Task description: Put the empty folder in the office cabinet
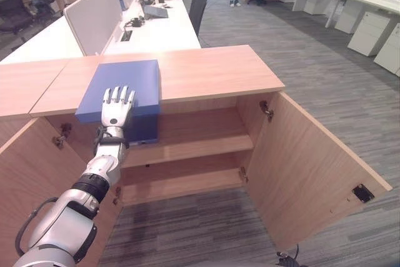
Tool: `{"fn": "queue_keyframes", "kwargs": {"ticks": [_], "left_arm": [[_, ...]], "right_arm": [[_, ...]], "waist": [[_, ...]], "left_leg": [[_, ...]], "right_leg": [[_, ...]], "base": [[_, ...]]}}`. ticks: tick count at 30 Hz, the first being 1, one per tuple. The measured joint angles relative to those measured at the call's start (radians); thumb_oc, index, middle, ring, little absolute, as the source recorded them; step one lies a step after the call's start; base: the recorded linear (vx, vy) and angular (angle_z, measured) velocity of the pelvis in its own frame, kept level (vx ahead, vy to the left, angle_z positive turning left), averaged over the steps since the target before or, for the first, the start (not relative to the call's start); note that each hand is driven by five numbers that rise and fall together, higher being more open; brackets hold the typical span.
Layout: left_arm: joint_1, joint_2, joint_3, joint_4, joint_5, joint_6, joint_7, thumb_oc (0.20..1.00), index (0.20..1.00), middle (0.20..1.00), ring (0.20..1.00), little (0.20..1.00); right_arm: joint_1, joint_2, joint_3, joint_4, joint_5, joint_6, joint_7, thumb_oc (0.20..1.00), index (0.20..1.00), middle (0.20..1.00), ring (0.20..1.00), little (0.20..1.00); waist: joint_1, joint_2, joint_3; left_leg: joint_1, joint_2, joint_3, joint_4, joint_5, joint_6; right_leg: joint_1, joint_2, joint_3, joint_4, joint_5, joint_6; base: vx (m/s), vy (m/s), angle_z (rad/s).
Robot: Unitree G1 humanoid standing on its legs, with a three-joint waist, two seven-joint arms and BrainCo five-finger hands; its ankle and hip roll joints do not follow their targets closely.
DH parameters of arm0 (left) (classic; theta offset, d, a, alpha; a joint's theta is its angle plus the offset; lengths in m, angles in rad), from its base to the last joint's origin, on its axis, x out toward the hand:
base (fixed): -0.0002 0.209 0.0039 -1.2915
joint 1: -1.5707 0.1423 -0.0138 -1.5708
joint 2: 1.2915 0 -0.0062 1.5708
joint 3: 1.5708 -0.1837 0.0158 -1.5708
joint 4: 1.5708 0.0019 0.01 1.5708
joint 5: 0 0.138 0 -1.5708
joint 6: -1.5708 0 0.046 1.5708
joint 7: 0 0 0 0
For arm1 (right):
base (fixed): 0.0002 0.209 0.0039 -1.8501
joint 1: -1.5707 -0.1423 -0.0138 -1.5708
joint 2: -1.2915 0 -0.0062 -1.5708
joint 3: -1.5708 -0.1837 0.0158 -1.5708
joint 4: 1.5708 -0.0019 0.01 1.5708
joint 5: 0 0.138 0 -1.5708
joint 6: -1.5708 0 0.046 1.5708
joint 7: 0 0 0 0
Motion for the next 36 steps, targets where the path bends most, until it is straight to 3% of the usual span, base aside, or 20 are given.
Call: {"fn": "queue_keyframes", "kwargs": {"ticks": [6, 7, 8, 9, 10, 31, 36], "left_arm": [[-0.055, 0.005, -0.085, 0.139, -0.003, -0.009, 0.0, 1.0, 1.0, 1.0, 1.0, 1.0], [-0.069, 0.009, -0.108, 0.159, -0.005, -0.007, 0.0, 0.768, 0.768, 0.768, 0.768, 0.768], [-0.081, 0.016, -0.116, 0.17, -0.009, -0.009, 0.0, 0.467, 0.467, 0.467, 0.467, 0.467], [-0.085, 0.021, -0.116, 0.173, -0.022, -0.009, 0.0, 0.294, 0.294, 0.294, 0.294, 0.294], [-0.093, 0.026, -0.116, 0.183, -0.029, -0.009, 0.001, 0.2, 0.2, 0.2, 0.2, 0.2], [-0.116, 0.023, -0.154, 0.269, -0.022, -0.018, 0.035, 0.2, 0.2, 0.2, 0.2, 0.2], [-0.111, 0.019, -0.114, 0.18, -0.083, -0.01, 0.039, 0.2, 0.2, 0.2, 0.2, 0.2]], "right_arm": [[0.001, -0.005, 0.02, 0.003, 0.0, -0.003, 0.001, 1.0, 1.0, 1.0, 1.0, 1.0], [0.001, -0.005, 0.019, 0.008, 0.0, -0.006, 0.001, 1.0, 1.0, 1.0, 1.0, 1.0], [-0.001, -0.004, 0.019, 0.011, 0.0, -0.007, 0.0, 1.0, 1.0, 1.0, 1.0, 1.0], [-0.002, -0.004, 0.02, 0.015, 0.0, -0.007, 0.0, 1.0, 1.0, 1.0, 1.0, 1.0], [-0.002, -0.004, 0.02, 0.018, 0.0, -0.008, 0.0, 1.0, 1.0, 1.0, 1.0, 1.0], [-0.001, -0.003, 0.019, 0.023, 0.033, -0.026, -0.015, 1.0, 1.0, 1.0, 1.0, 1.0], [0.003, -0.003, 0.019, 0.021, 0.039, -0.026, -0.021, 1.0, 1.0, 1.0, 1.0, 1.0]], "waist": [[0.0, -0.004, -0.015], [0.001, -0.004, -0.015], [0.001, -0.005, -0.016], [-0.001, -0.004, -0.017], [-0.001, -0.004, -0.017], [-0.024, 0.009, -0.028], [-0.02, 0.006, -0.026]], "left_leg": [[0.0, 0.0, 0.003, 0.0, 0.0, 0.0], [-0.001, 0.0, 0.004, 0.0, 0.0, 0.0], [-0.001, 0.0, 0.006, 0.0, 0.0, 0.0], [-0.001, 0.0, 0.006, 0.0, 0.0, 0.0], [-0.001, 0.001, 0.007, 0.0, 0.0, 0.0], [0.001, 0.001, 0.013, 0.0, -0.001, -0.001], [-0.001, 0.001, 0.012, 0.0, -0.001, -0.001]], "right_leg": [[-0.002, 0.0, 0.001, 0.0, 0.0, 0.0], [-0.002, 0.0, 0.001, 0.0, 0.0, 0.0], [-0.003, 0.0, 0.001, 0.0, 0.0, 0.0], [-0.004, 0.0, 0.002, 0.0, 0.0, 0.0], [-0.004, 0.0, 0.002, 0.0, 0.0, 0.0], [-0.006, 0.001, 0.011, 0.0, 0.002, 0.001], [-0.007, 0.001, 0.011, 0.0, 0.002, 0.001]], "base": [[0.0, 0.0, 0.0], [-0.01, 0.002, -0.03], [0.0, 0.003, -0.03], [0.0, 0.0, 0.0], [0.0, 0.0, 0.0], [0.0, 0.0, 0.0], [0.0, 0.0, 0.0]]}}
